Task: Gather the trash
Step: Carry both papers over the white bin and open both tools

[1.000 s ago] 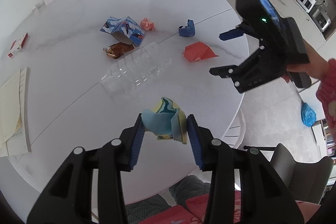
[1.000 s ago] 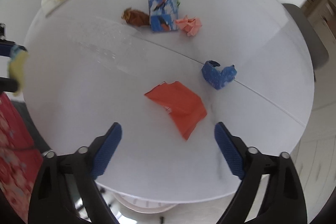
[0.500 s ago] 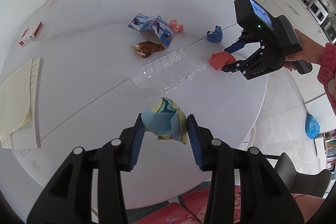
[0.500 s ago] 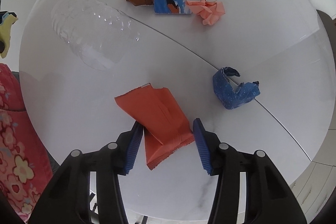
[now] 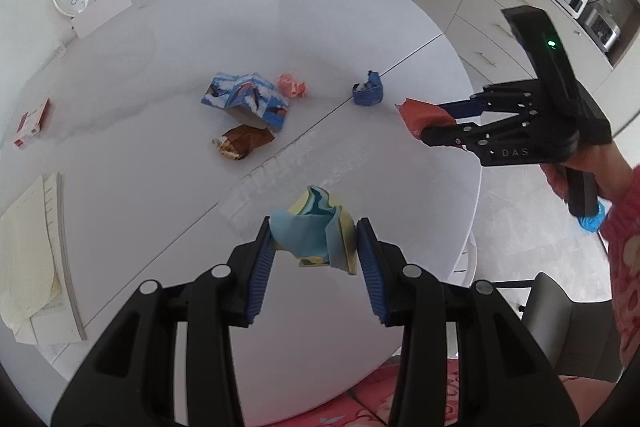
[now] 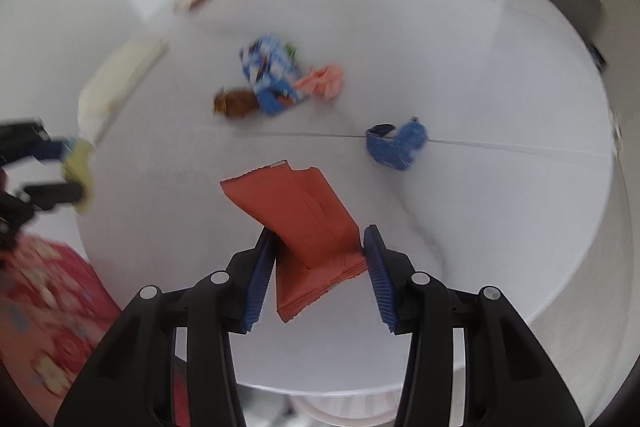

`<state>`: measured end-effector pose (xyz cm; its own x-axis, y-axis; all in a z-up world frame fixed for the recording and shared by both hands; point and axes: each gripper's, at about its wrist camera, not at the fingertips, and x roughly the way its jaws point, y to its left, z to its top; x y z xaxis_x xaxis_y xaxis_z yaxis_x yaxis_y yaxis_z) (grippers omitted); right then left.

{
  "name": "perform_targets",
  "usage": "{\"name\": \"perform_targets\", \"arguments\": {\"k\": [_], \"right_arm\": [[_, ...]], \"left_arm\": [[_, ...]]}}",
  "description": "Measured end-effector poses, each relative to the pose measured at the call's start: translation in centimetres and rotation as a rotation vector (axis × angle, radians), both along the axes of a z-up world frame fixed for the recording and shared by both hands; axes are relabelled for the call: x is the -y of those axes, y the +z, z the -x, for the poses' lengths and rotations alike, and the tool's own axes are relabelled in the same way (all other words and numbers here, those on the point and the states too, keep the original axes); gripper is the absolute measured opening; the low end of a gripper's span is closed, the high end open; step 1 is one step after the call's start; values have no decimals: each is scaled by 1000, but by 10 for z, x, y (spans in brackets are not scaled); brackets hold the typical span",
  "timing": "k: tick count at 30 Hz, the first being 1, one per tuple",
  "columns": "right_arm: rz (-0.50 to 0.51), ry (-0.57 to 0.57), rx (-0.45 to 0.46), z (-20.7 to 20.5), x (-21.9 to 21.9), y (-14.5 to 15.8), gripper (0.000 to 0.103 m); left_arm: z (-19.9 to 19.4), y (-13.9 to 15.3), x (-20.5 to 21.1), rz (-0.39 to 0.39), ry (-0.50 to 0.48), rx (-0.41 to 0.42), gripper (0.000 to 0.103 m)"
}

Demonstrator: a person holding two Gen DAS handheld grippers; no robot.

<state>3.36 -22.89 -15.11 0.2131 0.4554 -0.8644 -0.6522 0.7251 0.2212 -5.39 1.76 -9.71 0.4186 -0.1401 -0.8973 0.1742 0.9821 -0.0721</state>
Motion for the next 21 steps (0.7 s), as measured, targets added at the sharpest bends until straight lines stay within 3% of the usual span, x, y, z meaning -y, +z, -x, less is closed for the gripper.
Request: {"name": "perform_targets", "arguments": {"k": [4,8,14,21], "right_arm": [[-119,-251,26,39,45,27,46],[-154,-497,68,103,83,38,46],[-114,-727,67,159,124,27,46],[-120,-943,85,191,167,18,46]], "left_arm": [[-5,9,26,17,-103,23,40],[-5,13,60,28,-213,34,40],[6,8,118,47,-397,13,40],[18,-12,187,66,-582,-62,40]]}}
